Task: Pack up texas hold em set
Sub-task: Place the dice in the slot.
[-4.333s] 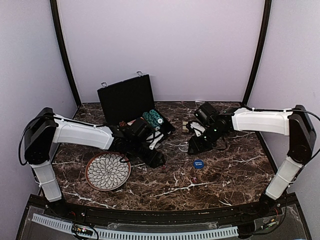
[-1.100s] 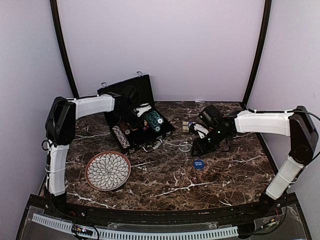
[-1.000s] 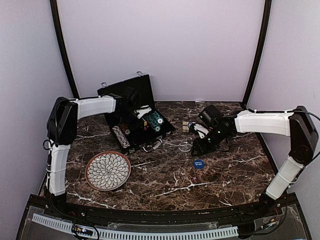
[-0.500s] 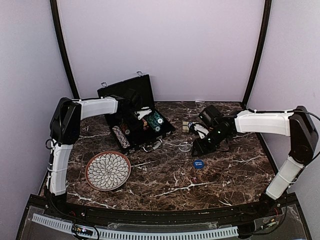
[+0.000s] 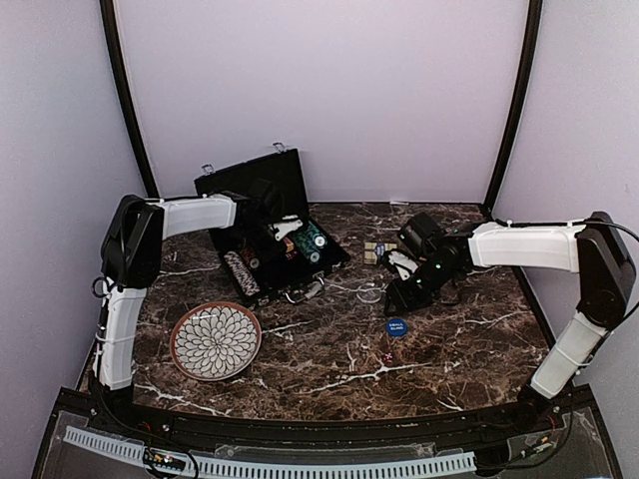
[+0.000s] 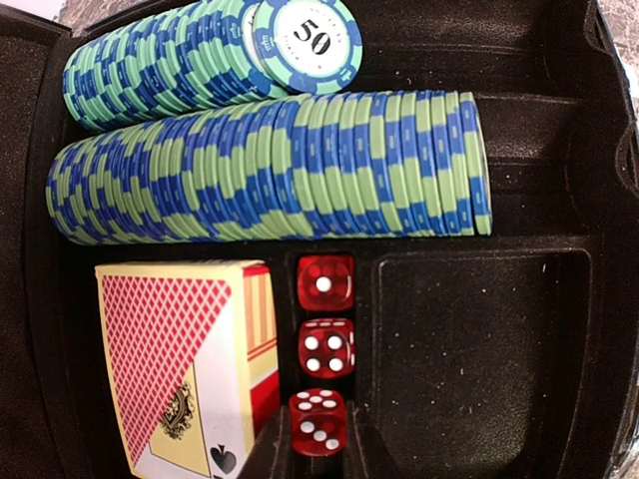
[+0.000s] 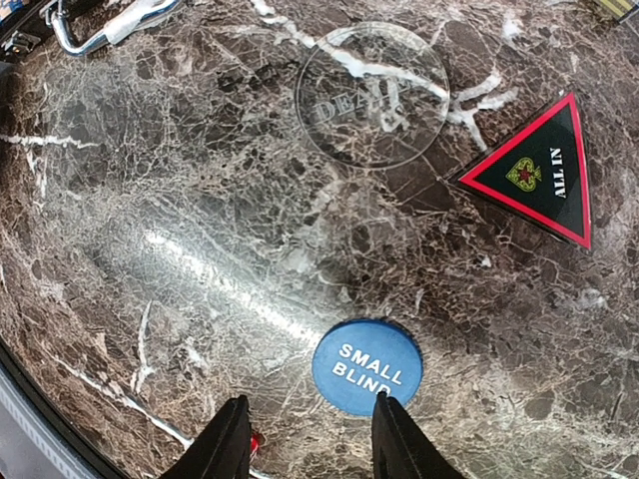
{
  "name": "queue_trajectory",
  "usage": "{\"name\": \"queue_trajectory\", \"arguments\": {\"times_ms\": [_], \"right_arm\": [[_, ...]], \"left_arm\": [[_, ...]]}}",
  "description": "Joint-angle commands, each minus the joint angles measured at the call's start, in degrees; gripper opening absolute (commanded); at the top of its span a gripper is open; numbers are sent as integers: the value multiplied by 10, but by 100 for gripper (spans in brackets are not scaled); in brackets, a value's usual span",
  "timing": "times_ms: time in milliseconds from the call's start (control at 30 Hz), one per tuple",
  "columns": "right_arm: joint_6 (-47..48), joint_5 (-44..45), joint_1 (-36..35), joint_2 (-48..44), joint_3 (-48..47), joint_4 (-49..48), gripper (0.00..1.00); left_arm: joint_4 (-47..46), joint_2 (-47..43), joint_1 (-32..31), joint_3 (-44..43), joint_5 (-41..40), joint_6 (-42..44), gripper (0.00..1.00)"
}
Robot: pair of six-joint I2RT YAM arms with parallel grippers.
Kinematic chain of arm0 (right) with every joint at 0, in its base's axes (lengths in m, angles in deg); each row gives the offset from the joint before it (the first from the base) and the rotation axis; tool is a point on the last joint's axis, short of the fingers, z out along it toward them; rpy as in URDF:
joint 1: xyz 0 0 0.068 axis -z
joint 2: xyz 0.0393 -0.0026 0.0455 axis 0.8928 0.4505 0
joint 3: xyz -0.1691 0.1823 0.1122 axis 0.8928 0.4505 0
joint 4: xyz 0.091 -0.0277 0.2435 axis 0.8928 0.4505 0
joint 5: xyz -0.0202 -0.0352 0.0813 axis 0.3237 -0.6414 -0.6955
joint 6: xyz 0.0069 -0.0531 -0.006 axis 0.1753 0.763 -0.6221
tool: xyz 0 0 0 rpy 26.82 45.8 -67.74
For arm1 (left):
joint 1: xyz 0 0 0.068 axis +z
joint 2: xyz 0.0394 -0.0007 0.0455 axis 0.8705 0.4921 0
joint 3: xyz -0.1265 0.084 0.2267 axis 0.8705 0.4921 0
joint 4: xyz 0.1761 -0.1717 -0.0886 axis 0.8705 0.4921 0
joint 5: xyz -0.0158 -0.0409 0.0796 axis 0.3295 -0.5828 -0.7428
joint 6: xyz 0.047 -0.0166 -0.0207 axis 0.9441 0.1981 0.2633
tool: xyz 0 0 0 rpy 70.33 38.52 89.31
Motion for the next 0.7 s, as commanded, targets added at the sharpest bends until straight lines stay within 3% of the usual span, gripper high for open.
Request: {"name": "queue_trajectory", "arguments": {"times_ms": [0, 667], "right_arm": [[-3, 4, 4, -18, 7, 0, 42], [-5, 3, 4, -27, 10, 1, 42]], "left_arm": [[19, 5, 3, -20, -4, 3, 13], [41, -5, 3, -44, 6, -18, 39]]}}
